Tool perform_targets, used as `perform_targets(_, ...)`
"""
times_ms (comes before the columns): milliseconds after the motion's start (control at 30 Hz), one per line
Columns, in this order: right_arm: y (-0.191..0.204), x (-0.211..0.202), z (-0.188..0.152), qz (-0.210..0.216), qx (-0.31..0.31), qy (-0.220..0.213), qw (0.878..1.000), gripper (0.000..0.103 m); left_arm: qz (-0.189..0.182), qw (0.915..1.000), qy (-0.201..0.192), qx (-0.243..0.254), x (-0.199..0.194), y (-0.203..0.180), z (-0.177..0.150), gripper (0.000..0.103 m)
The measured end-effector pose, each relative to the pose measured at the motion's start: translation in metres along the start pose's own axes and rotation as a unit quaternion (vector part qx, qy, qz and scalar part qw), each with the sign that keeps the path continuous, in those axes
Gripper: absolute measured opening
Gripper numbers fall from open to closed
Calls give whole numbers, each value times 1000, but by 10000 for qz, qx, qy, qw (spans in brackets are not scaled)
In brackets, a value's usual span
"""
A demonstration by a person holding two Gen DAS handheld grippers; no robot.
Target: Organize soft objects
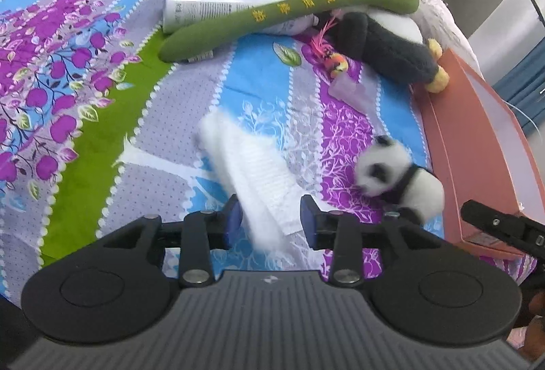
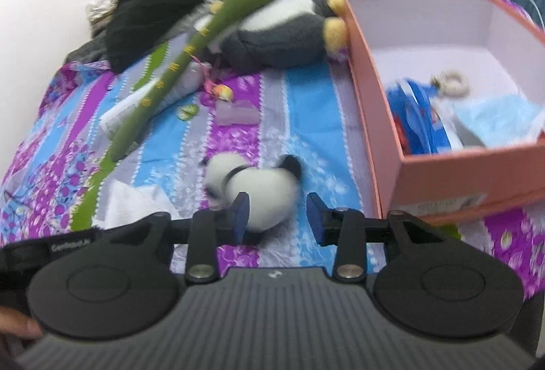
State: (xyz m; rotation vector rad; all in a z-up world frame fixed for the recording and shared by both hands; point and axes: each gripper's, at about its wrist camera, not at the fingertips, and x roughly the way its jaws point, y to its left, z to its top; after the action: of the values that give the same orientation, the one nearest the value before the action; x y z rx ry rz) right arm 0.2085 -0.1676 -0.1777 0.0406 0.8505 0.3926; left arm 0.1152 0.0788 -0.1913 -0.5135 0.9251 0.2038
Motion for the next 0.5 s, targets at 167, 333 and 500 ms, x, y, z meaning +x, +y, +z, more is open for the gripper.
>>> perform_targets(167,17,2,7,231,-656,-176,9974,40,37,10000,-66,25,-1,0,3,46)
perform_targets(333,26,29,17,47,-1430,-20,9897,40,38,10000,-49,-22,2,4,3,46)
perform_targets(500,24,60,21,76,-2032,420,9782,40,61,10000,-37,-60,6,8,2,46)
